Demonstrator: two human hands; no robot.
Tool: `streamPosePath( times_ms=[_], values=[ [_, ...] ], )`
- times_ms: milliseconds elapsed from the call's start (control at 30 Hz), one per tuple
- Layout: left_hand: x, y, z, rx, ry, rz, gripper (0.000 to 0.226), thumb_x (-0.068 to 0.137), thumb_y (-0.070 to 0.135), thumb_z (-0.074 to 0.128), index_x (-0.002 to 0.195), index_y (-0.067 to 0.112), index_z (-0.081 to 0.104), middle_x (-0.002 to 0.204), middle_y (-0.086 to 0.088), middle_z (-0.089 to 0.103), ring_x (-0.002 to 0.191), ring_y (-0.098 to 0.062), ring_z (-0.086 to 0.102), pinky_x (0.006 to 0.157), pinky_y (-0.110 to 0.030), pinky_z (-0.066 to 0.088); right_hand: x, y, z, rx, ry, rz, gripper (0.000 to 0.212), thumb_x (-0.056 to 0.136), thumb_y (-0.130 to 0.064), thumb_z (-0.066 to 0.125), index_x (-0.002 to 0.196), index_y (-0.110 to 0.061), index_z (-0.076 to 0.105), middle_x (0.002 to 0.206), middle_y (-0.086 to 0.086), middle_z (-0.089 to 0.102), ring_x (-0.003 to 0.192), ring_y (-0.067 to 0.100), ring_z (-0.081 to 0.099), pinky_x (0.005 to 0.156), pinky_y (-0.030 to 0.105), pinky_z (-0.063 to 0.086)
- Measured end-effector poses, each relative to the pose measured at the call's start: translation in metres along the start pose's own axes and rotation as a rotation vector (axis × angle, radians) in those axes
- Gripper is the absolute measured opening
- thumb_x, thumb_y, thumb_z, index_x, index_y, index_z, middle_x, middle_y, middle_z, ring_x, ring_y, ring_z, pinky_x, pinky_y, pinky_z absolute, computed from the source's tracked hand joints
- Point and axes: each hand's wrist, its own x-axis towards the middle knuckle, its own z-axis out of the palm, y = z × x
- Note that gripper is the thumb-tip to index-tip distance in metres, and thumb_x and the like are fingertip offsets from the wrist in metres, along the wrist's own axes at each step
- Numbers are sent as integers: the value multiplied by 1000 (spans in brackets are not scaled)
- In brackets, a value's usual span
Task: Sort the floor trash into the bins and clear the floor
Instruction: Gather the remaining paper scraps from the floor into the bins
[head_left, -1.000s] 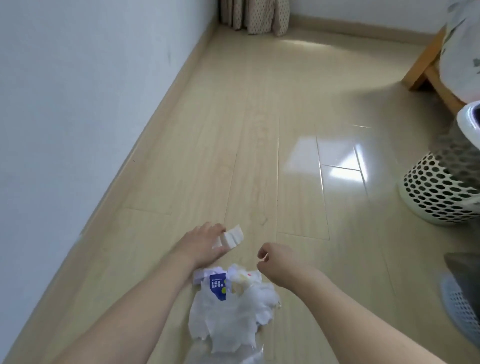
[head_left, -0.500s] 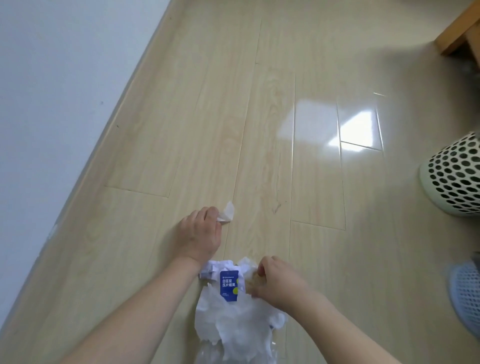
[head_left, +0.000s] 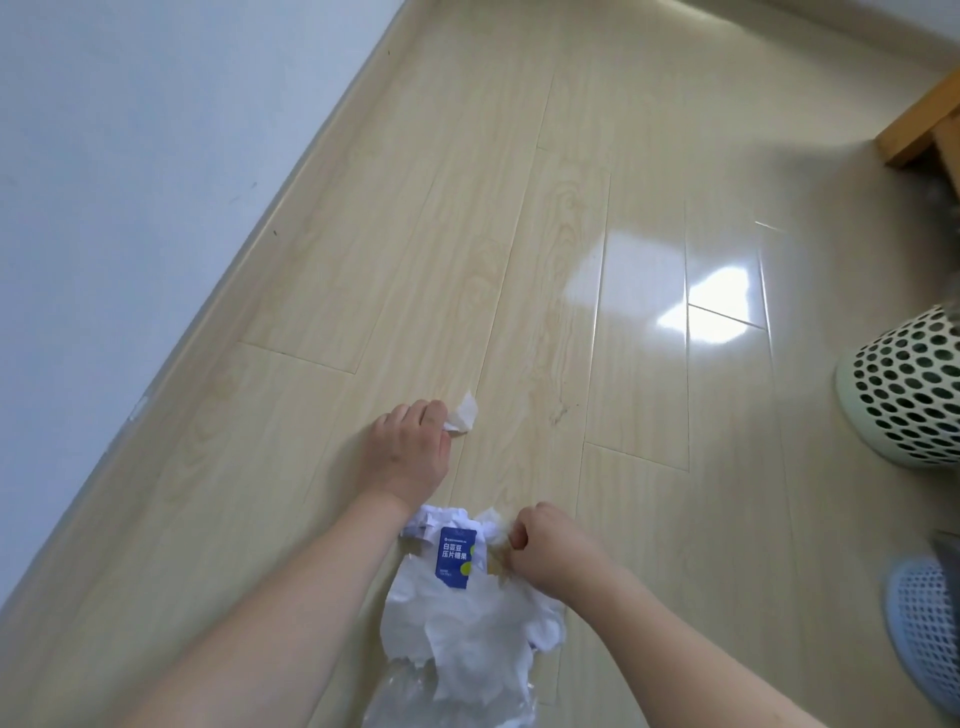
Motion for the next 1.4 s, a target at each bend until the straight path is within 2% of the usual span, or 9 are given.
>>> streamPosePath(
  times_ms=[433, 533, 600, 667, 867, 1067, 1200, 1300, 1400],
  values=[
    [4, -3, -2, -40, -25, 11, 25, 75, 23, 35, 80, 11, 56, 66, -2, 57, 56, -28, 54, 49, -32, 39, -27, 11, -61, 227, 25, -14, 19, 81, -20, 66, 72, -20, 50, 76, -6, 54, 63, 10, 45, 52, 20, 36],
    [9, 2, -13, -75, -166, -70, 17, 80, 17, 39, 87, 11, 54, 74, -4, 60, 67, -32, 57, 56, -35, 37, -44, 16, -73, 279, 39, -17, 12, 79, -14, 62, 74, -19, 53, 73, -5, 56, 61, 11, 47, 50, 21, 37],
    [18, 6, -23, -157, -361, -231, 10, 88, 15, 41, 93, 17, 48, 81, -3, 58, 78, -32, 55, 63, -34, 35, -57, 20, -78, 271, 40, -41, 11, 76, -14, 62, 73, -19, 54, 70, -5, 56, 60, 12, 48, 51, 22, 38],
    [21, 9, -35, -265, -538, -353, 8, 89, 15, 39, 88, 21, 45, 83, -1, 58, 78, -29, 55, 63, -32, 37, -70, 23, -78, 230, 38, -76, 12, 75, -14, 63, 70, -21, 54, 69, -6, 54, 60, 12, 47, 52, 22, 39],
    [2, 59, -86, -323, -538, -389, 21, 92, 12, 40, 73, 22, 41, 79, 0, 53, 68, -19, 46, 57, -29, 32, -114, 49, -81, 205, 69, -163, 10, 78, -16, 58, 70, -20, 54, 72, -1, 62, 65, 16, 56, 58, 24, 47],
    [1, 152, -168, -249, -492, -304, 23, 92, 12, 40, 72, 22, 42, 74, 2, 51, 62, -16, 43, 54, -29, 30, -157, 110, -87, 420, 65, -227, 9, 78, -19, 64, 78, -15, 55, 78, 9, 72, 67, 21, 67, 76, 37, 58],
    [-8, 201, -193, -180, -594, -242, 16, 88, 9, 41, 74, 17, 40, 73, -1, 51, 66, -20, 44, 60, -29, 33, -174, 147, -84, 698, -17, -220, 25, 79, -11, 67, 100, -13, 53, 81, 9, 67, 66, 22, 66, 64, 34, 58],
    [-14, 225, -204, -333, -657, -310, 8, 85, 10, 49, 79, 15, 49, 72, -3, 57, 64, -18, 47, 61, -27, 37, -166, 163, -86, 840, -22, -201, 19, 86, -1, 57, 105, -6, 56, 92, 14, 62, 71, 24, 63, 72, 41, 60],
    [-23, 241, -212, -600, -777, -399, 9, 76, 21, 64, 83, 17, 59, 79, 0, 57, 72, -16, 48, 69, -29, 37, -164, 159, -92, 953, -54, -231, 11, 90, 2, 54, 97, -6, 56, 86, 12, 58, 65, 21, 60, 69, 39, 60]
  ],
)
